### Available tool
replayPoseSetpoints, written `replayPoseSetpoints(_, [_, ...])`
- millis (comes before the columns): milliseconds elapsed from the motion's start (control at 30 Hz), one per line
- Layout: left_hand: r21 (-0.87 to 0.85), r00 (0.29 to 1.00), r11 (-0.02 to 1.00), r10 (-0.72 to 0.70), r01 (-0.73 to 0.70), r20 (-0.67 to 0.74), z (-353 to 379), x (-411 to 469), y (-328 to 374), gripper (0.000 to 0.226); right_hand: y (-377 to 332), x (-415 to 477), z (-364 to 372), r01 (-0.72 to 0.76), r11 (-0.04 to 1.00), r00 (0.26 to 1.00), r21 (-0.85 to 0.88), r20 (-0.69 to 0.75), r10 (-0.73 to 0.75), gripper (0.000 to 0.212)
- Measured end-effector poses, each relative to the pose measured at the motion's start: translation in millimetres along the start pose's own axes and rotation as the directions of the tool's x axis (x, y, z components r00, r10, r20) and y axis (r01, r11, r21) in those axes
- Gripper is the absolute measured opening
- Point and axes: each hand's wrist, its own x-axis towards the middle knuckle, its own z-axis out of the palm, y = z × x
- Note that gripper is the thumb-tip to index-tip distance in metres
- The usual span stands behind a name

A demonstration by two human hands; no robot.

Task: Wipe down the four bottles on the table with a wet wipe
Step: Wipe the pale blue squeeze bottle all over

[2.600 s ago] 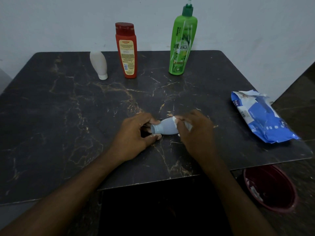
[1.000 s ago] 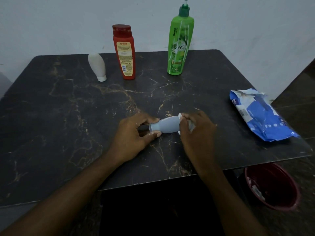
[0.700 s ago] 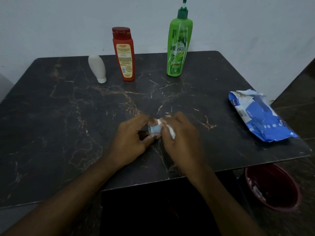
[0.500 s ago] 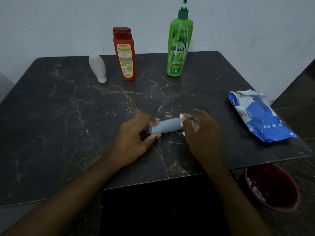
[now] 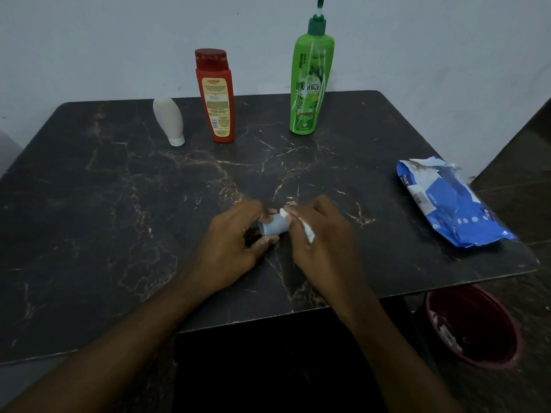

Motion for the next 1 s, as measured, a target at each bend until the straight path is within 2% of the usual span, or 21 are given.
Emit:
replayPoseSetpoints(167, [0.006,1.000,1.000,0.006,-0.006,0.004,0,0,2,0.034,23,10,-6,-0.042,0.999,0.998,-0.026,-0.055,0.040,0.021])
replayPoseSetpoints(367, [0.050,0.999,0.998,-0.043,0.041,0.031,1,1,1,0.044,34,9,-11,-0.114,0.991,0.989,0.067,-0.092,0.120,0.020])
replayPoseSetpoints(500, [0.061,0.998,0.997,-0.051,0.050,0.026,2,3,3,0.043,19,12,-10,-0.026,1.000,0.998,0.011,-0.056,0.027,0.019])
replayPoseSetpoints(633, [0.072,0.998,0.996,-0.062,0.060,0.023,3,2,4,0.032,-5,12,0,0.103,0.991,0.984,-0.088,0.151,-0.089,0.024])
replayPoseSetpoints(867, [0.063,0.998,0.998,0.006,-0.002,-0.064,-1,1,3,0.038,14,26,-10,0.103,0.966,0.990,-0.236,0.114,-0.078,0.033])
replayPoseSetpoints(933, [0.031,0.995,1.000,-0.001,0.004,-0.103,-2,2,3,0.039,25,30,-16,0.073,0.983,0.997,-0.168,0.048,-0.065,0.026])
replayPoseSetpoints(1000, [-0.025,0.991,1.000,-0.021,0.018,-0.132,-4,3,4,0.039,33,32,-22,-0.096,0.994,0.995,0.052,0.031,0.094,0.023])
